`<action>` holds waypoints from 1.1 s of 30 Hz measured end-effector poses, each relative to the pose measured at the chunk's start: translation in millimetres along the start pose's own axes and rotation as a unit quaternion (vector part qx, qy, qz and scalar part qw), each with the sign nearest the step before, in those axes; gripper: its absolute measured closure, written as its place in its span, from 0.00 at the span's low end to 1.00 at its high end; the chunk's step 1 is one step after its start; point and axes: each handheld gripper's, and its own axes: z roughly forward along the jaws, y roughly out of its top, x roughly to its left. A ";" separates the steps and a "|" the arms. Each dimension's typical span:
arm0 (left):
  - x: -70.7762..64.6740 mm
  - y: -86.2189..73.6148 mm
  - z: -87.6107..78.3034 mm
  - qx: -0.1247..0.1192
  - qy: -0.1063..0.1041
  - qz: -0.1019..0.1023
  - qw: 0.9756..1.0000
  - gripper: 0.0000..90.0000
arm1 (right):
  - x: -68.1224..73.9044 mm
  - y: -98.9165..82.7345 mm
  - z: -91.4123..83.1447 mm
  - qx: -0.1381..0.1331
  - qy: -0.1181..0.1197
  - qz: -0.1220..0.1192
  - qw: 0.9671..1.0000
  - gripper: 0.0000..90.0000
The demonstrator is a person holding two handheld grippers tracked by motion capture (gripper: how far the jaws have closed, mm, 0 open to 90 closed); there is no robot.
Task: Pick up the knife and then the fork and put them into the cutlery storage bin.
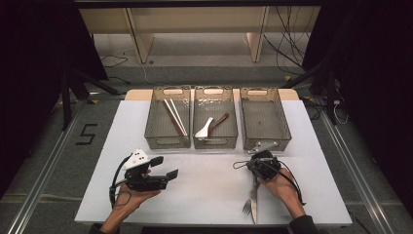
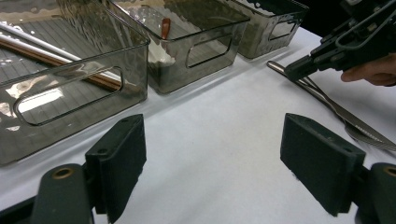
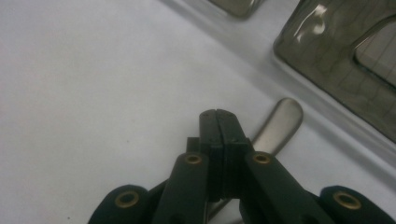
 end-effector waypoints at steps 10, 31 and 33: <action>0.4 -0.2 0.2 0.002 0.000 -0.001 1.000 0.24 | 1.4 -1.5 1.6 0.035 -0.011 -0.011 0.999 1.00; -1.1 -2.4 -2.6 0.004 0.005 0.001 1.000 0.24 | -10.9 -24.4 -22.3 0.095 -0.020 0.016 0.995 1.00; -0.5 -2.9 -3.6 0.004 0.007 0.002 1.000 0.24 | -11.4 -27.2 -25.4 0.103 -0.022 0.017 0.994 1.00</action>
